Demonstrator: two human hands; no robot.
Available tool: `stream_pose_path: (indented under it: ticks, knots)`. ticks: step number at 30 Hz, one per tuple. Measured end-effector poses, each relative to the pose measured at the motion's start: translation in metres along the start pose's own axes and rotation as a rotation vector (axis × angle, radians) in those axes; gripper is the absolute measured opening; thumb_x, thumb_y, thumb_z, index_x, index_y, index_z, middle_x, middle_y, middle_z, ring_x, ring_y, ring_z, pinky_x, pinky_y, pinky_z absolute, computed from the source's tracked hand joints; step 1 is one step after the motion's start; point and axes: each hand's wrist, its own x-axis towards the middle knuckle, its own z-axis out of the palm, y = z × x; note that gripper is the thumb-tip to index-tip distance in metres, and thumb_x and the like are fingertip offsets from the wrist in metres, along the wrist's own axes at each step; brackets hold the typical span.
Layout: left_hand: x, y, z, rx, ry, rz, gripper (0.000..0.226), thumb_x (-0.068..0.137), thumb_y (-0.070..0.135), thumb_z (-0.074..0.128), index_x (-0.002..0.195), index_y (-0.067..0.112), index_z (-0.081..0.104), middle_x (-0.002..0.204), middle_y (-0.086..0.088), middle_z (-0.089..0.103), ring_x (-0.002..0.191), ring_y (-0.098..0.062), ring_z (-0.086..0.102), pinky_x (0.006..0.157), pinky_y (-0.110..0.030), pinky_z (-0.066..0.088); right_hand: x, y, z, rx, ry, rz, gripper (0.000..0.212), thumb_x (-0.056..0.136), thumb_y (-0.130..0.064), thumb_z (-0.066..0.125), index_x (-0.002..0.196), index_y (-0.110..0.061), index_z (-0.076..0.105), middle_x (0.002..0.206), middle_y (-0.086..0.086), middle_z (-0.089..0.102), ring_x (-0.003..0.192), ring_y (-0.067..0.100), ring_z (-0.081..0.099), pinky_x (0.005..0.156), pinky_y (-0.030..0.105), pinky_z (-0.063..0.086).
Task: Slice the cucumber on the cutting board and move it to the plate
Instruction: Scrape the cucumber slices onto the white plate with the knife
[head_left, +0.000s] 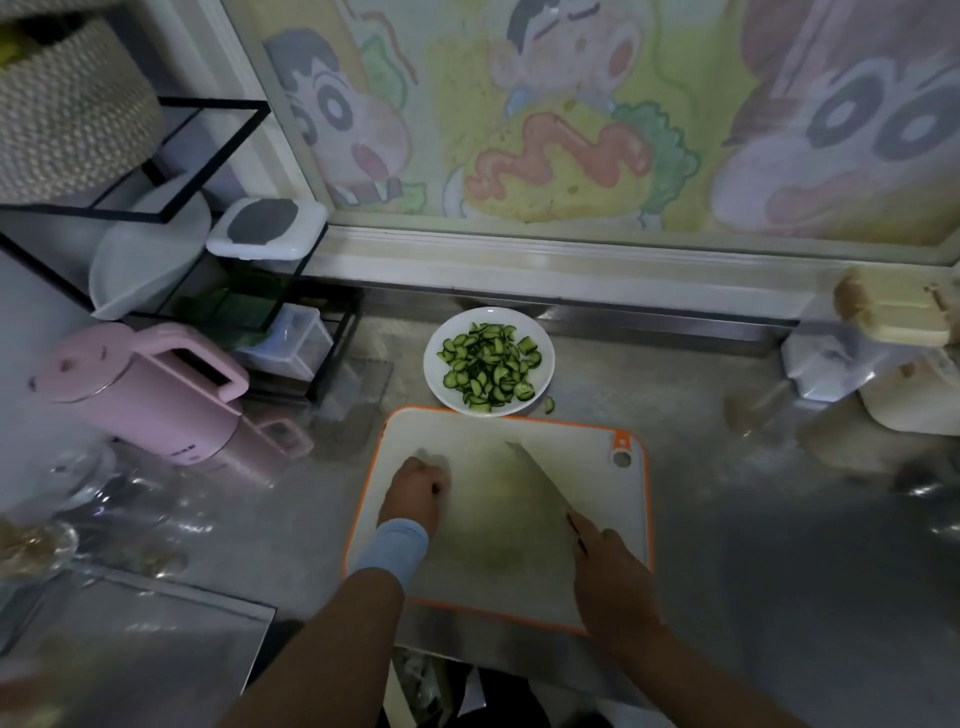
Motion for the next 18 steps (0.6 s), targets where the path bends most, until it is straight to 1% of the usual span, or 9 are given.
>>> stream_pose_path:
  ticks: [3, 5, 7, 9, 11, 13, 14, 16, 18]
  knots:
    - [-0.016, -0.001, -0.003, -0.072, 0.096, -0.075, 0.022, 0.075, -0.001, 0.055, 0.081, 0.013, 0.070, 0.094, -0.006, 0.055, 0.083, -0.026, 0.055, 0.075, -0.023, 0.040, -0.020, -0.017, 0.004, 0.056, -0.159, -0.113, 0.044, 0.102, -0.034, 0.030, 0.146, -0.036, 0.030, 0.111, 0.003, 0.049, 0.087, 0.027, 0.059, 0.068, 0.037, 0.045]
    - [-0.023, -0.003, -0.007, -0.212, 0.186, -0.188, 0.021, 0.076, 0.002, 0.057, 0.078, 0.017, 0.071, 0.090, -0.003, 0.063, 0.081, -0.023, 0.059, 0.075, -0.022, 0.042, -0.025, -0.027, 0.008, 0.115, -0.189, -0.131, 0.042, 0.103, -0.034, 0.029, 0.145, -0.035, 0.031, 0.113, 0.003, 0.051, 0.094, 0.026, 0.058, 0.075, 0.037, 0.047]
    - [-0.028, -0.002, -0.016, -0.479, 0.214, -0.336, 0.020, 0.074, 0.002, 0.057, 0.072, 0.019, 0.067, 0.082, 0.000, 0.067, 0.076, -0.020, 0.062, 0.076, -0.026, 0.049, -0.023, -0.032, 0.006, 0.209, -0.158, -0.091, 0.039, 0.102, -0.033, 0.033, 0.140, -0.031, 0.041, 0.114, 0.005, 0.056, 0.100, 0.026, 0.058, 0.082, 0.039, 0.048]
    - [-0.031, 0.004, -0.028, -0.844, 0.139, -0.488, 0.015, 0.078, 0.002, 0.059, 0.071, 0.016, 0.060, 0.073, -0.002, 0.066, 0.065, -0.020, 0.062, 0.070, -0.030, 0.054, -0.016, -0.031, -0.001, 0.323, -0.079, -0.011, 0.034, 0.100, -0.027, 0.038, 0.132, -0.026, 0.049, 0.111, 0.008, 0.062, 0.099, 0.030, 0.059, 0.080, 0.040, 0.048]
    - [-0.033, 0.010, -0.035, -1.187, 0.005, -0.582, 0.017, 0.085, 0.003, 0.057, 0.072, 0.013, 0.054, 0.069, -0.006, 0.059, 0.059, -0.017, 0.057, 0.062, -0.028, 0.052, -0.004, -0.026, -0.010, 0.384, 0.002, 0.133, 0.025, 0.098, -0.023, 0.041, 0.120, -0.020, 0.052, 0.102, 0.013, 0.064, 0.091, 0.037, 0.059, 0.073, 0.040, 0.046]
    - [-0.033, 0.013, -0.037, -1.459, -0.078, -0.651, 0.021, 0.087, -0.003, 0.048, 0.072, 0.011, 0.051, 0.067, -0.008, 0.054, 0.057, -0.016, 0.053, 0.056, -0.026, 0.050, 0.005, -0.020, -0.013, 0.390, 0.005, 0.280, 0.013, 0.097, -0.023, 0.042, 0.105, -0.017, 0.050, 0.094, 0.017, 0.063, 0.084, 0.039, 0.059, 0.069, 0.041, 0.046]
    - [-0.033, 0.013, -0.038, -1.592, -0.125, -0.702, 0.022, 0.087, -0.005, 0.042, 0.072, 0.009, 0.051, 0.065, -0.010, 0.054, 0.055, -0.017, 0.052, 0.052, -0.024, 0.049, 0.007, -0.020, -0.012, 0.403, -0.005, 0.340, 0.011, 0.097, -0.023, 0.042, 0.101, -0.015, 0.049, 0.094, 0.020, 0.063, 0.085, 0.040, 0.059, 0.071, 0.042, 0.047]
    - [-0.037, 0.013, -0.042, -1.780, -0.217, -0.789, 0.018, 0.083, -0.001, 0.036, 0.072, 0.007, 0.049, 0.061, -0.011, 0.058, 0.054, -0.019, 0.055, 0.050, -0.022, 0.046, 0.005, -0.028, -0.001, 0.448, -0.028, 0.404, 0.020, 0.099, -0.024, 0.041, 0.107, -0.009, 0.050, 0.104, 0.025, 0.061, 0.095, 0.043, 0.058, 0.080, 0.043, 0.046]
    - [-0.040, 0.012, -0.047, -1.812, -0.285, -0.772, 0.015, 0.084, 0.006, 0.040, 0.073, 0.006, 0.050, 0.060, -0.011, 0.059, 0.055, -0.019, 0.055, 0.051, -0.023, 0.045, -0.003, -0.049, 0.013, 0.485, -0.097, 0.407, 0.032, 0.101, -0.034, 0.038, 0.113, -0.008, 0.051, 0.111, 0.025, 0.060, 0.101, 0.043, 0.057, 0.084, 0.042, 0.044]
